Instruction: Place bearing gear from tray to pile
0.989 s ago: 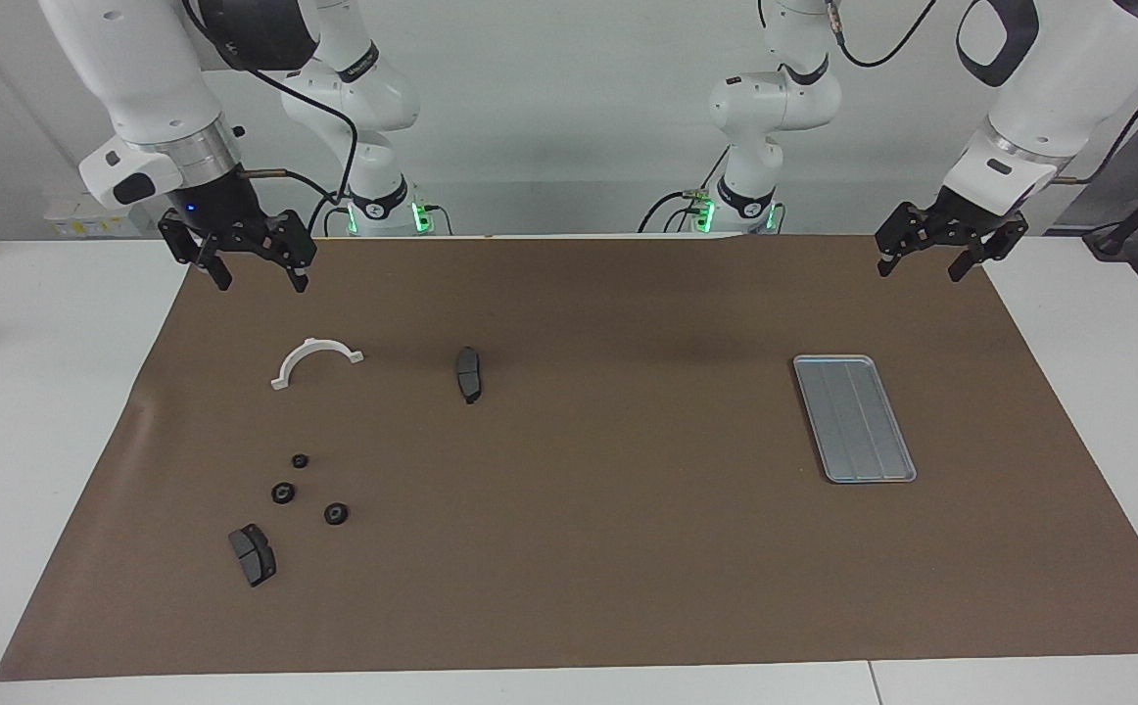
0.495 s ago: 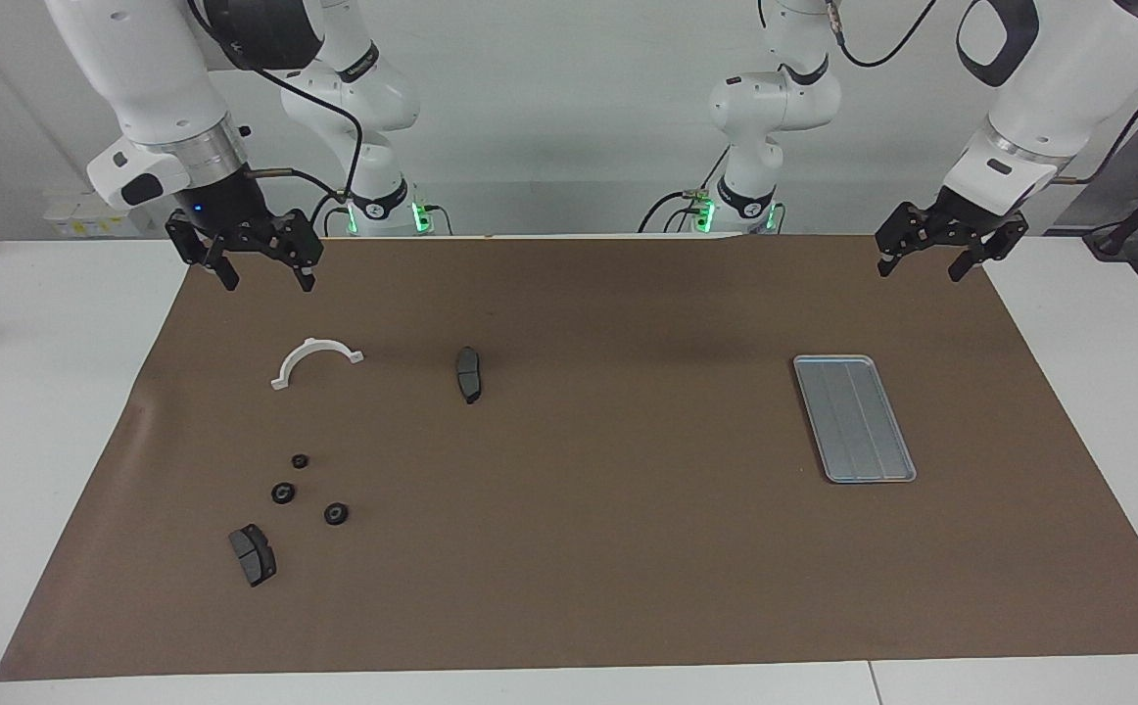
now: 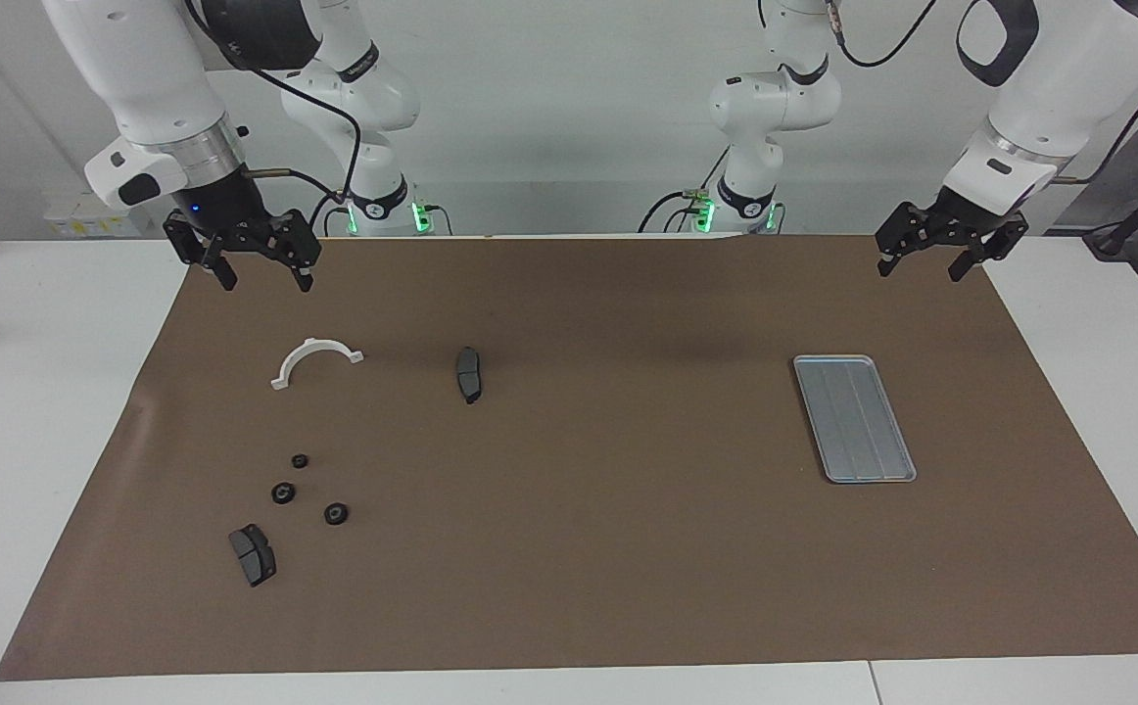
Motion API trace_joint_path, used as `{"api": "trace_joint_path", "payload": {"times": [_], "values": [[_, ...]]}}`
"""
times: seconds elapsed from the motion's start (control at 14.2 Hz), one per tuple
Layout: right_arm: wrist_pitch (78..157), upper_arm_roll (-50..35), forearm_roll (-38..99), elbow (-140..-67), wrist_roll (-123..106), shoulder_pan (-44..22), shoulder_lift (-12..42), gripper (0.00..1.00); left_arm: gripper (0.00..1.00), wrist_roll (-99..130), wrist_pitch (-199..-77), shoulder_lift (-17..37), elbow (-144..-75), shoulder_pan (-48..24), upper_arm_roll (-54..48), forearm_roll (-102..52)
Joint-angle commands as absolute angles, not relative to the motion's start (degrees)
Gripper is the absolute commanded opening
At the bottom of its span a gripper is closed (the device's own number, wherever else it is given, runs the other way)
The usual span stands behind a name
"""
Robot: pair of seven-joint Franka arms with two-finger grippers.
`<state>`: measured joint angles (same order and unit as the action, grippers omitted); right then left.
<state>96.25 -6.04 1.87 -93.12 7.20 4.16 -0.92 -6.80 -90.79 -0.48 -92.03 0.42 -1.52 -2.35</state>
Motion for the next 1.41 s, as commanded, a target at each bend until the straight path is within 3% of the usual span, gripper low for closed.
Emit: {"api": "trace_joint_path", "payload": {"times": [0.0,0.64,1.34], "values": [[96.9,-6.2,3.3,-94.4,6.0,5.2,-1.9,1.0,1.0,-6.6,-90.7,-1.9,-93.7,0.7,-1.6,-2.5],[96.9,-6.2,3.3,-94.4,5.5,6.1,-1.9,1.0,1.0,-6.6,-90.7,-1.9,-93.7,0.7,-1.6,-2.5],[96.9,2.1,3.3,-94.5,5.7,-1.6,-1.9,1.0,1.0,-6.6,-90.7,-2.0,-93.7,0.7,-1.6,-2.5]]}}
